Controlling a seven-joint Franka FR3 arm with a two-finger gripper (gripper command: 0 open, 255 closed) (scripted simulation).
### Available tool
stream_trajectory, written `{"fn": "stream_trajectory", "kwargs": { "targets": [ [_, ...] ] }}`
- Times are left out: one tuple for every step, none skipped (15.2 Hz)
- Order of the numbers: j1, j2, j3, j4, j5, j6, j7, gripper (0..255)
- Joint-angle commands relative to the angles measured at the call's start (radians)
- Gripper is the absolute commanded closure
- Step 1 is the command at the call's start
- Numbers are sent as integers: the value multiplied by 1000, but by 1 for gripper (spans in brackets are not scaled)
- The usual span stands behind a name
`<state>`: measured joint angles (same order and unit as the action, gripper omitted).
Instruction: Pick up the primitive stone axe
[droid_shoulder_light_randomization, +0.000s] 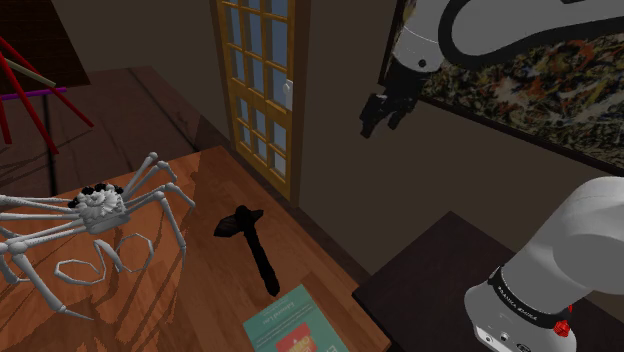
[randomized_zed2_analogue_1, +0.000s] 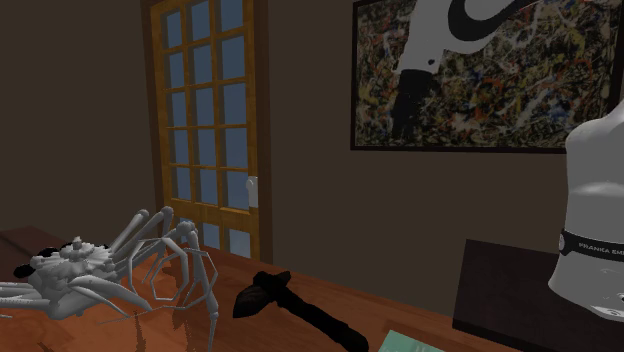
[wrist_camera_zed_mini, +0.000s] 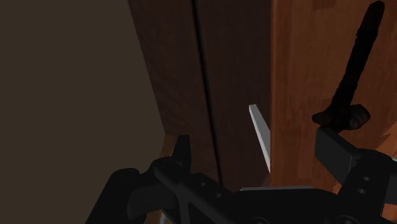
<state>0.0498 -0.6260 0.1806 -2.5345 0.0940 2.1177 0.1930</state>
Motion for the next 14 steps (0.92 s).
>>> {"fn": "stream_trajectory", "kwargs": {
  "targets": [
    [8,47,36,-10,11,58,41,0],
    [11,73,54,-13,14,87,61,0],
    [13,102,71,-14,16,116,81,0],
    [14,131,89,-13,17,144,101,0],
    [15,162,107,-11,17,173,123,0],
    [15,194,125,-8,14,201,145,0],
    [14,227,143,-3,10,228,168,0],
    [12,261,162,3,4,256,192,0],
    [9,296,181,10,-5,282,217,0],
    [6,333,199,19,-17,308,244,0],
    [2,370,217,30,-32,333,273,0],
    [-3,408,235,42,-50,357,303,0],
    [-7,447,253,55,-73,380,336,0],
    [-11,488,269,69,-99,401,372,0]
  ]
}}
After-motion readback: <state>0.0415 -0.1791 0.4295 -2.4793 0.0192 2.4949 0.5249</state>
